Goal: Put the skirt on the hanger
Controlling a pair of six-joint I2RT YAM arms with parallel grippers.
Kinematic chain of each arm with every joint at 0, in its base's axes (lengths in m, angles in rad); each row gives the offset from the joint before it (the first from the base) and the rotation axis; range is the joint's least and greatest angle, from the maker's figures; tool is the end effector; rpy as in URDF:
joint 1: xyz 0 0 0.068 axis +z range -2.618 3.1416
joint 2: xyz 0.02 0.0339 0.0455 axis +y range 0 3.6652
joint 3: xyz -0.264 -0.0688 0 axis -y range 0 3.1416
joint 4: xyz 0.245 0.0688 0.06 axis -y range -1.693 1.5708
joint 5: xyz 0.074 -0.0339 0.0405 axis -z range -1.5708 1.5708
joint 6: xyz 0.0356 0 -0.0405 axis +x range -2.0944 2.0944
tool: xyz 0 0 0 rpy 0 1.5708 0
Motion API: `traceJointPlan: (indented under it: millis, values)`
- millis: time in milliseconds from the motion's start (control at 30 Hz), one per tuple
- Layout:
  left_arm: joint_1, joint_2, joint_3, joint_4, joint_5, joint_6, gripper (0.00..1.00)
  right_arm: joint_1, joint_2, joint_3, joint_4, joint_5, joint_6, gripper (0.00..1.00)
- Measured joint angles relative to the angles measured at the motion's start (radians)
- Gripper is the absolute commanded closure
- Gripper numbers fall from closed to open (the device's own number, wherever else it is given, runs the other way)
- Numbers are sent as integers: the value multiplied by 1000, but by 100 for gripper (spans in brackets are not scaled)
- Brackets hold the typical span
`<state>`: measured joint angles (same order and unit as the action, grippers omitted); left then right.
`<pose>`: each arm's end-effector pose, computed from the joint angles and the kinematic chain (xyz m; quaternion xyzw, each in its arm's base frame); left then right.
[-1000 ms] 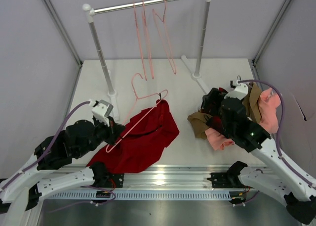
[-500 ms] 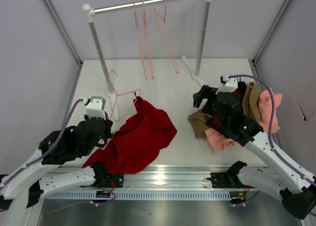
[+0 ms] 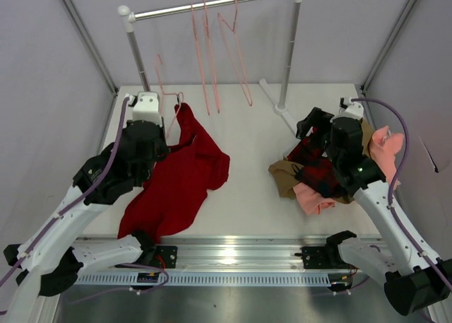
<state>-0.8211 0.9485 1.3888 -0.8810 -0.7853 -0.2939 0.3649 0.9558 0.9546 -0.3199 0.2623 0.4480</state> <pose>0.1219 -0.0940 0.4444 0.0055 0.8067 0.0125 0.5908 0.2047 0.0683 0.3546 0.1098 0.8002 0.1319 0.5746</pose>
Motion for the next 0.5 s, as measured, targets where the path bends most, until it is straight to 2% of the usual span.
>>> traceJointPlan:
  millis: [200,500]
  values:
    - [2,68,110,102,-13,170,100,-117,9,54,2,-83,-6,3]
    - [6,152,275,270,-99,412,100,-196,22,56,1,-132,-5,3]
